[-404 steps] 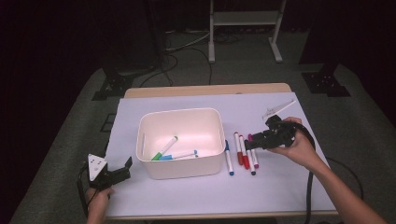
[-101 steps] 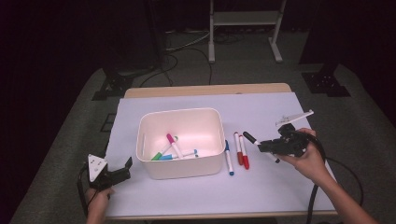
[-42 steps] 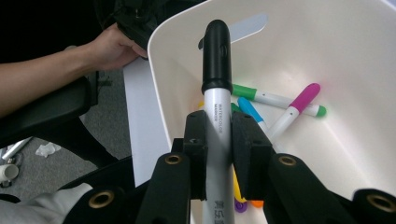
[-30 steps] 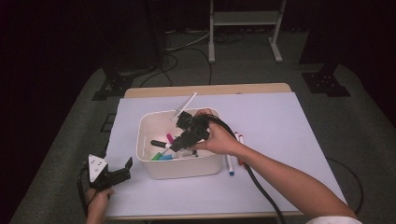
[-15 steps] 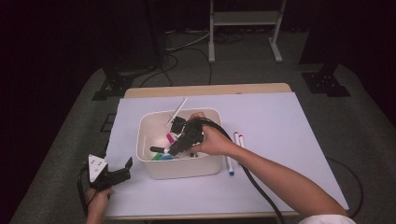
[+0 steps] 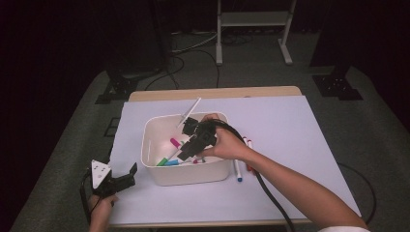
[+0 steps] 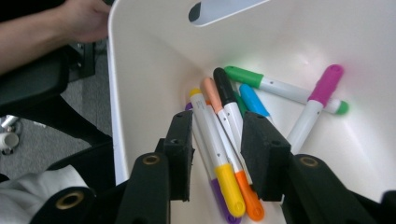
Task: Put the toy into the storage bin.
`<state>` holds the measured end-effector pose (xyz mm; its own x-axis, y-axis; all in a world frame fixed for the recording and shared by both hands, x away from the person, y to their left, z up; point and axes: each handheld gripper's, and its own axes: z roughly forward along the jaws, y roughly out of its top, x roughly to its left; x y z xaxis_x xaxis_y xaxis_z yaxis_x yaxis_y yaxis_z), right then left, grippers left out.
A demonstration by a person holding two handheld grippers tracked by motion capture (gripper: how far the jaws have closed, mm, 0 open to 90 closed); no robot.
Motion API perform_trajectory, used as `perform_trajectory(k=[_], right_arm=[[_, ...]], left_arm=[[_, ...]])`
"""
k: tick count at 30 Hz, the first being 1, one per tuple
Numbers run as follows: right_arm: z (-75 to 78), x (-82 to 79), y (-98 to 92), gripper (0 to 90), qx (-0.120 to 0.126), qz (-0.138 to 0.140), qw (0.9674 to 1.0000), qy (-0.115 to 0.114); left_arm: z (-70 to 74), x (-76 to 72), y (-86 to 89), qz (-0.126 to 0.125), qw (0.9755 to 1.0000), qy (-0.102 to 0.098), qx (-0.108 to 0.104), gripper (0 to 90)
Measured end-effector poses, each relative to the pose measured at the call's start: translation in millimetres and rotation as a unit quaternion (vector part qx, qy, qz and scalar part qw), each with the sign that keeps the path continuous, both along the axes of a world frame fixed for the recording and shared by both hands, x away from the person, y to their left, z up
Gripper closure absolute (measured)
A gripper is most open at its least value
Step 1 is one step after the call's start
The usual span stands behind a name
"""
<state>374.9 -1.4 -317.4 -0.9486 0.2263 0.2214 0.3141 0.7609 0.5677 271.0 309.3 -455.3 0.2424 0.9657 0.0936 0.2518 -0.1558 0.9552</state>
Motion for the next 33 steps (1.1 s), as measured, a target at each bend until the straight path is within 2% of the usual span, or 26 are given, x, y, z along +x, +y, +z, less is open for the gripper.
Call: perform_trajectory(k=[6,14,26,33], right_arm=[[16.2,1.7,-34.5,59.2,0.03,-0.035,0.9989,-0.011],[26.4,0.8,-75.5,55.9,0.048,-0.069,0.9963,-0.021],[33.5,-5.0,-140.2,54.5,0.076,-0.132,0.9878,-0.03],[26.8,-5.7,-173.3,51.6,0.091,-0.168,0.9811,-0.031]], left_arm=[[0.0,-0.2,-0.3,0.001,1.0,0.0,0.001,0.0],[0.0,-0.2,-0.4,0.0,1.0,-0.001,0.002,0.0],[-0.1,-0.3,-0.8,0.001,1.0,-0.001,0.004,0.0],[-0.1,-0.3,-0.8,0.001,1.0,-0.001,0.003,0.0]])
